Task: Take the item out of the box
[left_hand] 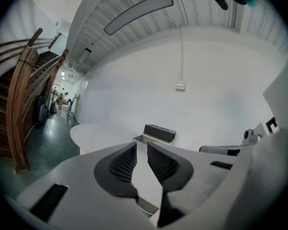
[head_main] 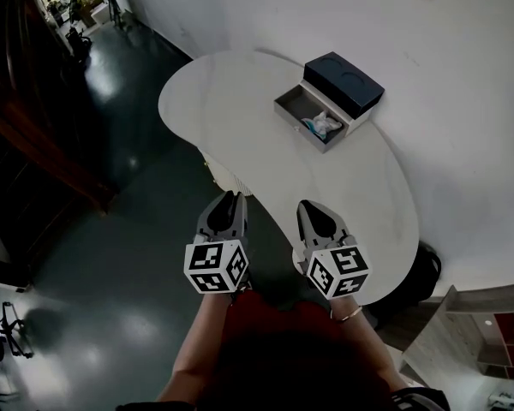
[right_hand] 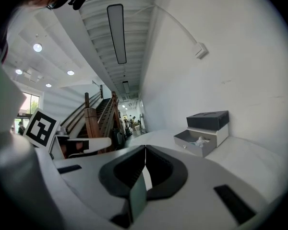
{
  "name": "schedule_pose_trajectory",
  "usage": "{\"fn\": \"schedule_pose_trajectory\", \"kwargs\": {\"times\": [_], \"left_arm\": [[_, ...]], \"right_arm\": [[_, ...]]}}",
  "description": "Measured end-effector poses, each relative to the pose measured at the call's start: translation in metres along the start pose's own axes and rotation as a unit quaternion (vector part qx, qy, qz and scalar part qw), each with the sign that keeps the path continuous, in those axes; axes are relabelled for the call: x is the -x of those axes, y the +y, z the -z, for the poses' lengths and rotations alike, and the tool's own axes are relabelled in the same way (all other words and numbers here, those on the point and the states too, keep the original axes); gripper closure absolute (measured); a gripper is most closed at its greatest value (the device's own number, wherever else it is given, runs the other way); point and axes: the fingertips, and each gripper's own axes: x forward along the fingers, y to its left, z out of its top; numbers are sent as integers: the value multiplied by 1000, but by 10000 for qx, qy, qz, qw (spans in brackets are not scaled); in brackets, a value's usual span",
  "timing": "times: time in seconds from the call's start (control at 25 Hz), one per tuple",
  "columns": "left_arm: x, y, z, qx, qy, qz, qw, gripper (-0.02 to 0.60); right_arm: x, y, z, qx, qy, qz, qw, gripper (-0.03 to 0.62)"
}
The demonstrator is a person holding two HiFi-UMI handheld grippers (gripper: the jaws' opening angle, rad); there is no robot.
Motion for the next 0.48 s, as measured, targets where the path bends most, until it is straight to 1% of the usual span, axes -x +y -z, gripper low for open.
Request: {"fn": "schedule_pose_trajectory", "kwargs": {"times": [0.24, 0.48], "left_arm": [[-30, 32, -3, -79, 174, 327, 9993, 524], [-52, 60, -7, -219, 358, 662, 9969, 518]], "right_arm": [[-46, 9, 1, -69, 63, 262, 9996, 579], [-79, 21, 8, -159, 175, 559, 9982, 579]]}}
